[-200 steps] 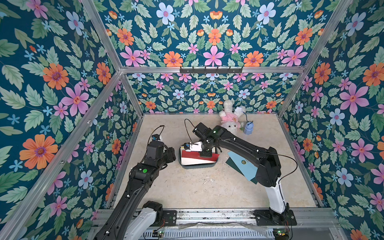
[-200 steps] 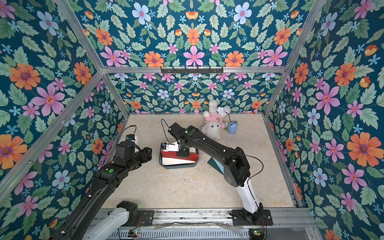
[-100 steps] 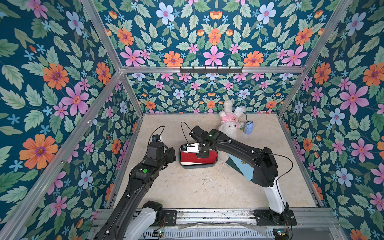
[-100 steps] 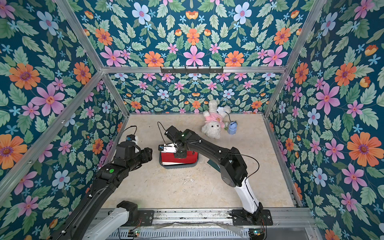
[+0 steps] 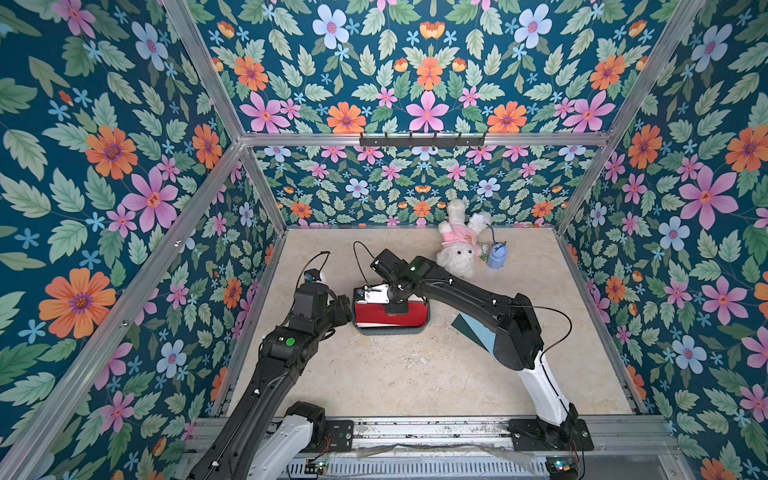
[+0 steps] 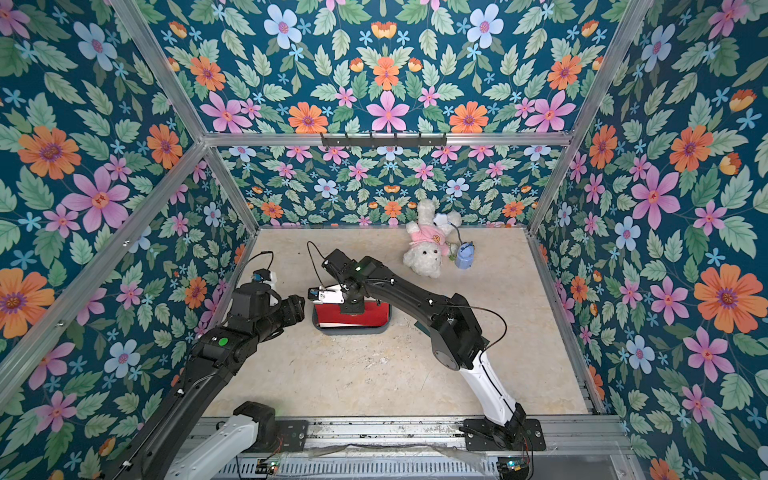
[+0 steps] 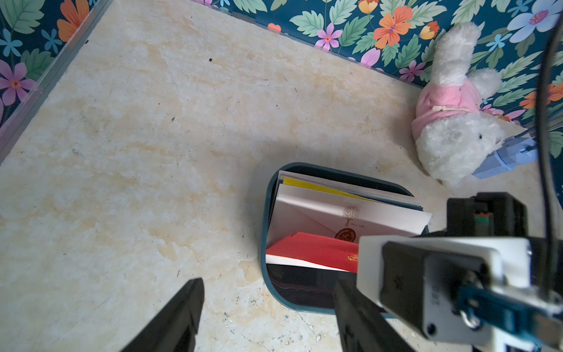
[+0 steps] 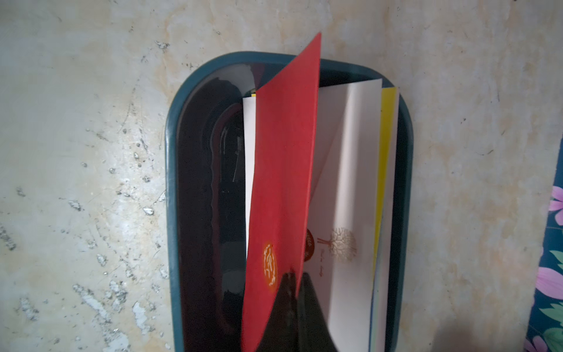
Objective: Put the sealed envelopes into the storage box
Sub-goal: Place the envelope in the storage box, then pick up the envelope from the center of the board.
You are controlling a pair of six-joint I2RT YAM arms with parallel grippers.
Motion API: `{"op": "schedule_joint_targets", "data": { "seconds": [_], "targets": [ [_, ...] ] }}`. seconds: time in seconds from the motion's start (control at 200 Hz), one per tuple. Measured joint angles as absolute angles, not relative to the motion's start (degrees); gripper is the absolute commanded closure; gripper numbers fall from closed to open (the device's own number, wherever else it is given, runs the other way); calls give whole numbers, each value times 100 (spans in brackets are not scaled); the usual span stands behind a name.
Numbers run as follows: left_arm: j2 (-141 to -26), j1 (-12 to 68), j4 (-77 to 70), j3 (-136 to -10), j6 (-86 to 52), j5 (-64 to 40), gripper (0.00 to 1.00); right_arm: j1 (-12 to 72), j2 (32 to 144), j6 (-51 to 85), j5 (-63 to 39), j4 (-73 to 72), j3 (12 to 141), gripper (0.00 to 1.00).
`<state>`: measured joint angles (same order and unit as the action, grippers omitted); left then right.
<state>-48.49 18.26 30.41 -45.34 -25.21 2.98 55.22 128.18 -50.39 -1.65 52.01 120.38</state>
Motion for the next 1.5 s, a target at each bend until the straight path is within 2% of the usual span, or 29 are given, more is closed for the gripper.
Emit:
{"op": "schedule_joint_targets", "data": {
  "seconds": [0.135, 0.2, 0.3, 0.585, 0.795, 0.905, 1.04, 1.165, 1.5],
  "targets": [
    [-4849, 1826, 3041, -4534, -2521, 296, 26, 5540, 12899, -5061, -143, 5157, 12086, 100],
    [-4847, 1826, 3039, -4525, -2521, 296, 26, 5540, 12949, -5057, -80, 5070, 12079, 84],
    [-4847, 1826, 3041, -4523, -2521, 296, 26, 5540, 13034, -4969, 10, 4901, 12051, 72],
    [-4862, 1826, 3041, -4515, -2541, 279, 26, 5290, 12818, -4066, 86, 4215, 11983, 58],
    [-5118, 1826, 2816, -4438, -2733, 36, 27, 4762, 11963, -2445, -56, 2788, 10842, 58],
    [-5717, 1828, 2331, -4480, -2945, -425, 37, 4425, 11209, -1363, -263, 1833, 9504, 59],
    [-6720, 1848, 1859, -4803, -3133, -823, 44, 4228, 10173, -305, -346, 683, 7776, 59],
    [-7505, 1876, 1422, -5109, -3133, -884, 48, 4224, 9419, 207, -410, 8, 6622, 59],
    [-8602, 1876, 847, -5374, -3085, -676, 48, 4185, 8086, 781, -276, -703, 4729, 60]
  ]
}}
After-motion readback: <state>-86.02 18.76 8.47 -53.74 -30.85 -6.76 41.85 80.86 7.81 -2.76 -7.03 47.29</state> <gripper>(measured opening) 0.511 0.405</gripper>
